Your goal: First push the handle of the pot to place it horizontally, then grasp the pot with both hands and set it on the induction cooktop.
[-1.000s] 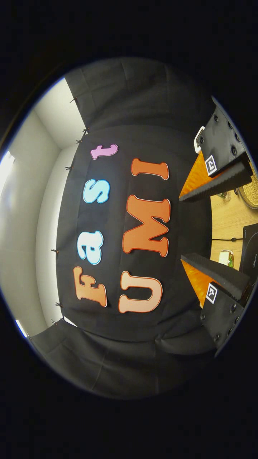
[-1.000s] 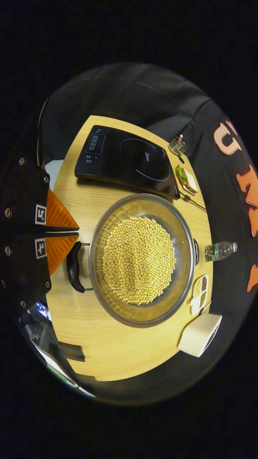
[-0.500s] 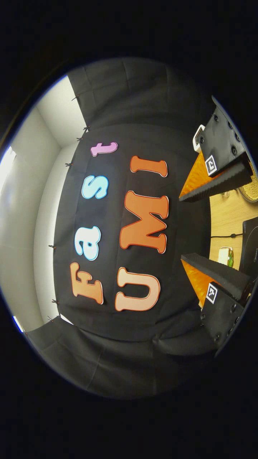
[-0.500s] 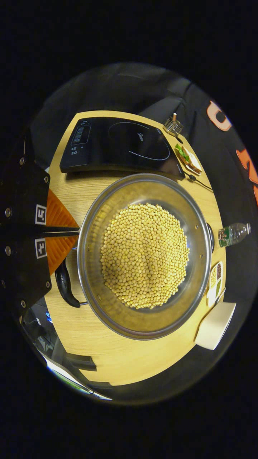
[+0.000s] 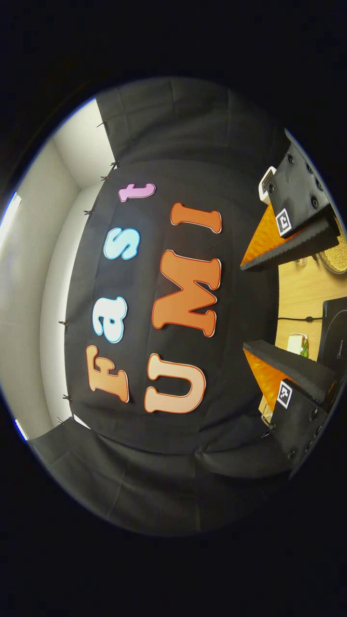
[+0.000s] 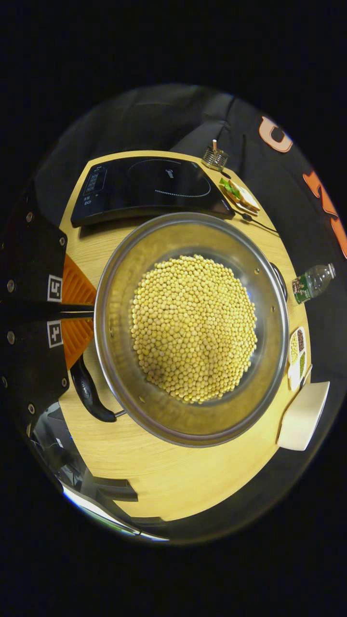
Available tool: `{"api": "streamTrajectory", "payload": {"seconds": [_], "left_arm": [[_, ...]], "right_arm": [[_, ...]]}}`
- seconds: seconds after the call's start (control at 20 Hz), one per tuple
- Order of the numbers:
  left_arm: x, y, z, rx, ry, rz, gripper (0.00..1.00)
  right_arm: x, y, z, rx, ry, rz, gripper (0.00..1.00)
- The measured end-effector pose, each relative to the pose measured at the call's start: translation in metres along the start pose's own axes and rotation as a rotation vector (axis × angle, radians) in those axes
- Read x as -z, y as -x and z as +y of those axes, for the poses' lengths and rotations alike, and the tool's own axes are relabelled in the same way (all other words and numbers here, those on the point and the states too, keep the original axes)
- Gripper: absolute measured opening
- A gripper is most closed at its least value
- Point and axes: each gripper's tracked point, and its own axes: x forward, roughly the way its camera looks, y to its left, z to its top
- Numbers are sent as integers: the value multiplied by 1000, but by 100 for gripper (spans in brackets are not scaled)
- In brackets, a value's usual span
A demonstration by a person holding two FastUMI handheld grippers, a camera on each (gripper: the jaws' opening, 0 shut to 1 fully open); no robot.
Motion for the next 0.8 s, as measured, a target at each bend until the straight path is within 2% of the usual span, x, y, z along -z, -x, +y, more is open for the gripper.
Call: {"api": "streamTrajectory", "payload": {"seconds": [0.55, 0.8], "left_arm": [[5, -6, -64, -7, -59, 20, 94], [1, -6, -99, 13, -76, 3, 94]], "right_arm": [[-37, -5, -50, -3, 7, 10, 0], [-64, -8, -79, 31, 6, -13, 0]]}}
